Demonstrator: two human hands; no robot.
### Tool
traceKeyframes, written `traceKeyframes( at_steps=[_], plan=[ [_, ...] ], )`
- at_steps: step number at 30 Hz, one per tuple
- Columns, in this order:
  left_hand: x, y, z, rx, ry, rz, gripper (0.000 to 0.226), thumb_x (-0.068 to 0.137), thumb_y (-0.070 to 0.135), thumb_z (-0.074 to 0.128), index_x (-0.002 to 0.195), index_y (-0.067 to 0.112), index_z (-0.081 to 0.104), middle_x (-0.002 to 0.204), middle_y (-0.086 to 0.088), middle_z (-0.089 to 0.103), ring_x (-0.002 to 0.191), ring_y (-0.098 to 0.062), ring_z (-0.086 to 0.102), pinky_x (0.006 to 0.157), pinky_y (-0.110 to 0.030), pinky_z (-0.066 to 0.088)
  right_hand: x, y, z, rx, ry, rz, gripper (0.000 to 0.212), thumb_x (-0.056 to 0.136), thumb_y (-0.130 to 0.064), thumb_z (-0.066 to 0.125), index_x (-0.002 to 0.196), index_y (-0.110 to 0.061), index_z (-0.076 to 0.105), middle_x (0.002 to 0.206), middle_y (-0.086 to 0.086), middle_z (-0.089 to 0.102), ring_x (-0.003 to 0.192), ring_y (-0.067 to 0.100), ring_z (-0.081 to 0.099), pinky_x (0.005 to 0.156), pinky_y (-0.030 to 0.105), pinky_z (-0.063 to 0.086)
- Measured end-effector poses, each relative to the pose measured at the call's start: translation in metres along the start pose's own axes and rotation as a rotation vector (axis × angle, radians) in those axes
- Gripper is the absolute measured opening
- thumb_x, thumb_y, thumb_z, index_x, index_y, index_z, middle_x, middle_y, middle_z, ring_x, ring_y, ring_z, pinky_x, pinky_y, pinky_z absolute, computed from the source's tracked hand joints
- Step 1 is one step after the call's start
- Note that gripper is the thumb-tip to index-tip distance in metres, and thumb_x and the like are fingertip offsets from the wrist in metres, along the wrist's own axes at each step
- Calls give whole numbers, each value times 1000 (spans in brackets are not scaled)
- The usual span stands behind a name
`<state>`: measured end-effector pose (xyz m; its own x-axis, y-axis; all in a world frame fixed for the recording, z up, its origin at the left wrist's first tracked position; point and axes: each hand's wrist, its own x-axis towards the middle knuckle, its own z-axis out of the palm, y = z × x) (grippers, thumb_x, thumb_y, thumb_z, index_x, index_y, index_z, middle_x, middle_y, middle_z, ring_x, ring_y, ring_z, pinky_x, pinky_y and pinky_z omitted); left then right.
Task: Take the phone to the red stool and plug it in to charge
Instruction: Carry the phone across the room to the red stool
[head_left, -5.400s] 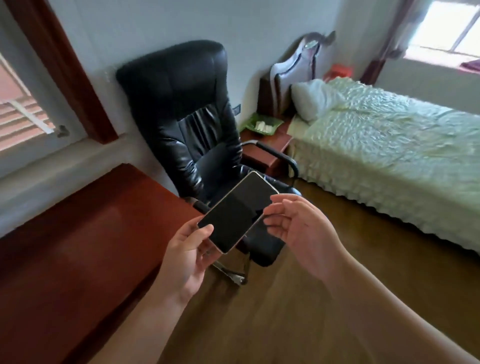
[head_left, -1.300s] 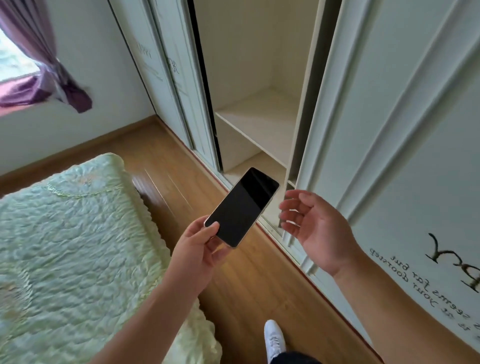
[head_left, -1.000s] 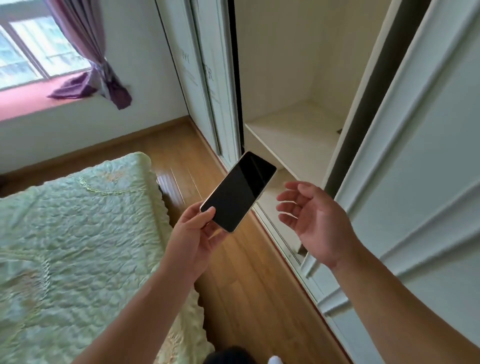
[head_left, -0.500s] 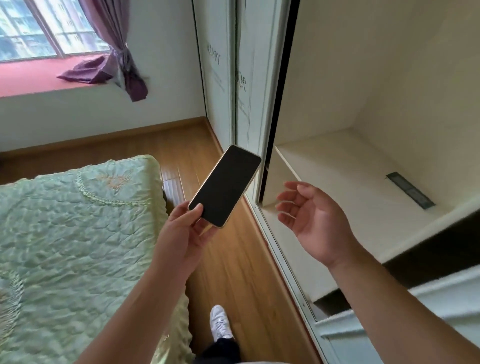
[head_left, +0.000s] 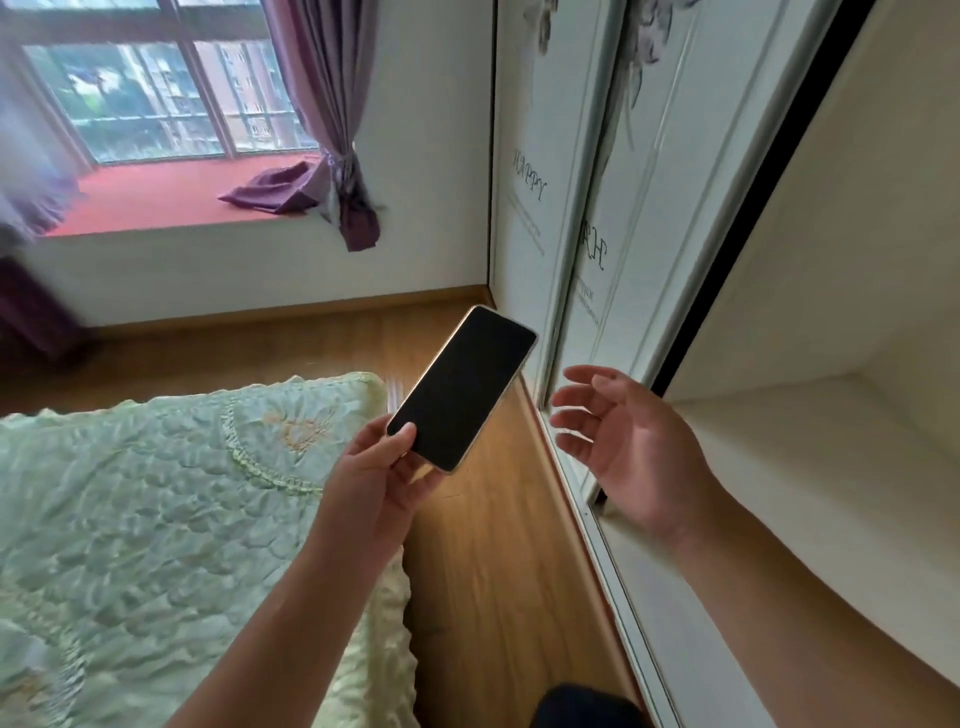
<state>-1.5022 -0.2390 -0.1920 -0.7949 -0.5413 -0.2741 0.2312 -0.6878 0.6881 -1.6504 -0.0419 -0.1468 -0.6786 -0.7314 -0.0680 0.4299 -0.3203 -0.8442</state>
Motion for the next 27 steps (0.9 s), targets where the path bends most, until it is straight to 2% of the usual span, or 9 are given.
traceKeyframes(
  at_steps=[3, 7, 10, 12, 14, 19, 22, 27],
  plan=[
    [40, 15, -3, 6, 57, 31, 21, 82, 2, 63, 101, 7, 60, 92, -12, 78, 79, -23, 76, 65, -40, 62, 48, 5, -2, 41, -36, 41, 26, 85, -23, 60, 106, -9, 65, 90, 12, 69, 81, 24, 65, 71, 35, 52],
    [99, 31, -2, 6, 107, 36, 33, 74, 5, 67, 106, 5, 61, 95, -14, 77, 83, -24, 73, 67, -41, 61, 120, 6, -11, 121, -92, 98, 26, 86, -25, 59, 106, -10, 66, 91, 10, 70, 82, 23, 66, 71, 34, 54],
    [154, 40, 3, 7, 131, 63, 26, 79, 3, 65, 105, 3, 64, 96, -16, 78, 85, -26, 76, 68, -41, 62, 184, 3, -17, 101, -115, 108, 24, 88, -23, 54, 106, -11, 65, 91, 9, 71, 82, 23, 66, 73, 34, 53],
    [194, 47, 11, 20, 162, 81, 17, 87, 0, 59, 102, 4, 67, 97, -16, 78, 86, -26, 76, 67, -40, 62, 228, -4, -22, 83, -125, 117, 23, 90, -22, 52, 105, -11, 65, 90, 9, 70, 82, 23, 65, 74, 34, 52],
    [231, 54, 23, 18, 192, 74, 18, 92, -1, 54, 105, 4, 67, 99, -17, 78, 89, -28, 76, 67, -41, 61, 269, -15, -28, 79, -130, 140, 23, 90, -22, 52, 104, -11, 66, 90, 10, 70, 82, 23, 65, 73, 34, 52],
    [320, 76, 53, -24, 254, 93, 22, 84, -2, 60, 105, 3, 63, 97, -18, 78, 92, -32, 76, 68, -42, 62, 368, -43, -44, 88, -171, 165, 23, 87, -22, 54, 103, -11, 67, 89, 11, 70, 80, 24, 65, 71, 34, 53],
    [363, 90, 67, -57, 275, 120, 18, 91, -4, 55, 107, 4, 60, 95, -19, 78, 92, -33, 76, 66, -39, 62, 413, -56, -45, 73, -170, 172, 24, 89, -21, 52, 105, -10, 66, 89, 10, 69, 81, 23, 65, 72, 34, 52],
    [424, 121, 79, -72, 301, 152, 18, 95, -3, 51, 108, 5, 60, 109, -24, 70, 92, -35, 76, 64, -38, 62, 484, -57, -49, 89, -209, 193, 26, 86, -21, 56, 106, -8, 66, 90, 13, 68, 80, 25, 64, 71, 35, 53]
  ],
)
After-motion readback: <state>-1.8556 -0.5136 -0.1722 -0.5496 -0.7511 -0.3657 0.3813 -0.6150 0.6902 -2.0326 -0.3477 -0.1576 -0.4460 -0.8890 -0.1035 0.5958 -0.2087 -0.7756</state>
